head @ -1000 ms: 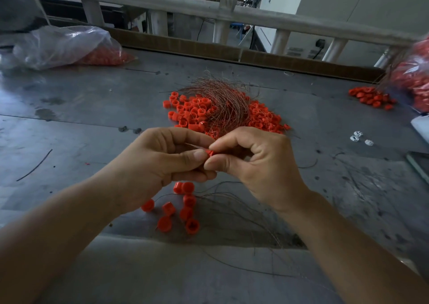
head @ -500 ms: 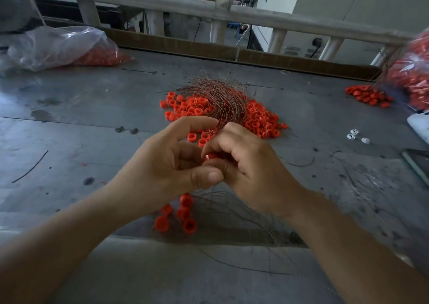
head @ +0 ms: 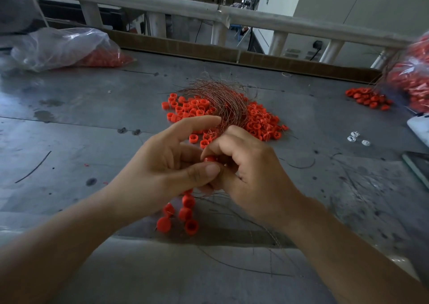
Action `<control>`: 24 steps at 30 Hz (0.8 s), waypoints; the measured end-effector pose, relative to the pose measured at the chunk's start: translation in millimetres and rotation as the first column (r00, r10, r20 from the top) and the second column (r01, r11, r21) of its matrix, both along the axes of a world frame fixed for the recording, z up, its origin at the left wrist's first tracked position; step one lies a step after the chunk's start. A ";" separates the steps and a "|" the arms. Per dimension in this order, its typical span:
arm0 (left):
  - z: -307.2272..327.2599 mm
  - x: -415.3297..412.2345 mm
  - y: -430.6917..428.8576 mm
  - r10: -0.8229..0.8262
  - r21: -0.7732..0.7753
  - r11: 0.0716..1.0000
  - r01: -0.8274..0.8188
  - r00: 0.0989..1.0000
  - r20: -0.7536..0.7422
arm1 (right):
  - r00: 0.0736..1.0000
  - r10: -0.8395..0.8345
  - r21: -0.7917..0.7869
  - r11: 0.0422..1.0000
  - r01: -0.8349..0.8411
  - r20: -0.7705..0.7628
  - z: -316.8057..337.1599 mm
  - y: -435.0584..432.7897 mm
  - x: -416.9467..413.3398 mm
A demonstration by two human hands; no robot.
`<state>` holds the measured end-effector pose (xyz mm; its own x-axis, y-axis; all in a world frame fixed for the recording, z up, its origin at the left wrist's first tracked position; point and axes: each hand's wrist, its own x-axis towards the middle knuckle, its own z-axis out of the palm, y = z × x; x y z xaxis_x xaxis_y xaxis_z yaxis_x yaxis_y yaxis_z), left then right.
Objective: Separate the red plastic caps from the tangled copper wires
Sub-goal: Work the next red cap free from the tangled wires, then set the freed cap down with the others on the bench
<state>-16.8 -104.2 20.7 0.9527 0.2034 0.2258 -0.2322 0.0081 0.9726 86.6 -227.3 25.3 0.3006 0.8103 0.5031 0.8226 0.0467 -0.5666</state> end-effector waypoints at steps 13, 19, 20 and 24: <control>6.1 4.5 15.9 -0.002 -0.232 0.973 -0.001 1.000 -0.011 | 0.986 -0.003 0.014 1.000 0.006 -0.168 3.6 -2.6 15.8; 6.1 4.7 18.3 0.059 -0.247 0.967 -0.061 0.998 -0.016 | 0.993 -0.015 -0.030 0.999 0.011 -0.119 8.0 -7.3 19.6; 6.8 4.4 17.8 0.072 -0.226 0.971 -0.073 0.997 -0.014 | 0.994 -0.025 -0.044 0.999 0.020 -0.108 9.3 -8.1 20.8; 7.2 4.6 14.4 0.190 -0.026 0.981 -0.191 0.981 -0.036 | 0.994 -0.065 -0.128 0.990 0.053 -0.086 14.3 -12.1 26.7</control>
<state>-12.2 -89.8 27.9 0.9028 0.3878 0.1857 -0.1996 -0.0045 0.9799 113.3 -239.5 39.6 0.3893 0.8447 0.3672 0.7672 -0.0767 -0.6368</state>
